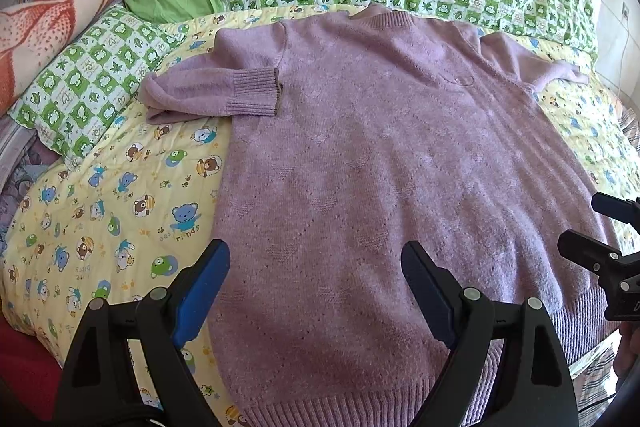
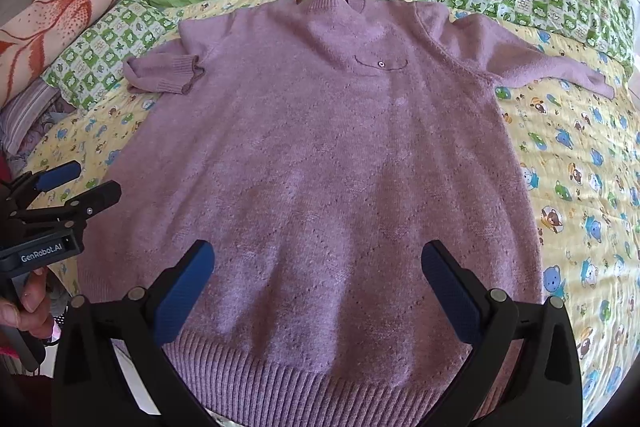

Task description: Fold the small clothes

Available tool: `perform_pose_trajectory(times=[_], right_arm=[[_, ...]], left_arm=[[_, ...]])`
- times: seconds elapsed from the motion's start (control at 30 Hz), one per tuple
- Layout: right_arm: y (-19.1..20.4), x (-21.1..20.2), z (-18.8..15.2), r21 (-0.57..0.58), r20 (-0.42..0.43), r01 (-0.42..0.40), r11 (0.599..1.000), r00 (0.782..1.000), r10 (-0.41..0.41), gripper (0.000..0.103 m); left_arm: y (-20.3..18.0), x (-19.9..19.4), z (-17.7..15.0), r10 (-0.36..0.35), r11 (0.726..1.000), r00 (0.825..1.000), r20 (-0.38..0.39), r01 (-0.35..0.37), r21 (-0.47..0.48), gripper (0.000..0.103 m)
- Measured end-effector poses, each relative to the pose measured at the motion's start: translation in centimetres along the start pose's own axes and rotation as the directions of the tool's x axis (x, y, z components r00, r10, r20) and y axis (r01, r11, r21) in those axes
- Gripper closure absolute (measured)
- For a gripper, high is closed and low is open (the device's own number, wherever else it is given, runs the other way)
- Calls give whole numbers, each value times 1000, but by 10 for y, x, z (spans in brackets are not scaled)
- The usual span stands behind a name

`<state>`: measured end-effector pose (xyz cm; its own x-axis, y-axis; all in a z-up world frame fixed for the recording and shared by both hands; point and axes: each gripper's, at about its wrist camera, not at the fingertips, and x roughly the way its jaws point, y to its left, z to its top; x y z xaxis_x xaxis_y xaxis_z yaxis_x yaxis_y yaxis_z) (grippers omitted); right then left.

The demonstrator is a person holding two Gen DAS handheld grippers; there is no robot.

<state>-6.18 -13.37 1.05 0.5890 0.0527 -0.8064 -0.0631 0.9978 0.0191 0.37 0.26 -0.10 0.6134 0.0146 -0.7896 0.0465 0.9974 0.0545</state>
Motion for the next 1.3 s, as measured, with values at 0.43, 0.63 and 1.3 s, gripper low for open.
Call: perform_pose_trajectory(times=[0.43,0.63,1.3], right_arm=[[-1,1,0,16,73,-27,1000,997,26,0],[0,0,1,13,85,-23,1000,996,22,0],[-32,-13,10,110,79,-29,994,997,20,0]], left_arm=[[0,-2,-4,-2,1000,1000,10,3,-10,15],[-1,-3,-4,-12,1000,1000,15,12,-23,15],[-7,6,16,-40,999,998,-39,39,-31,15]])
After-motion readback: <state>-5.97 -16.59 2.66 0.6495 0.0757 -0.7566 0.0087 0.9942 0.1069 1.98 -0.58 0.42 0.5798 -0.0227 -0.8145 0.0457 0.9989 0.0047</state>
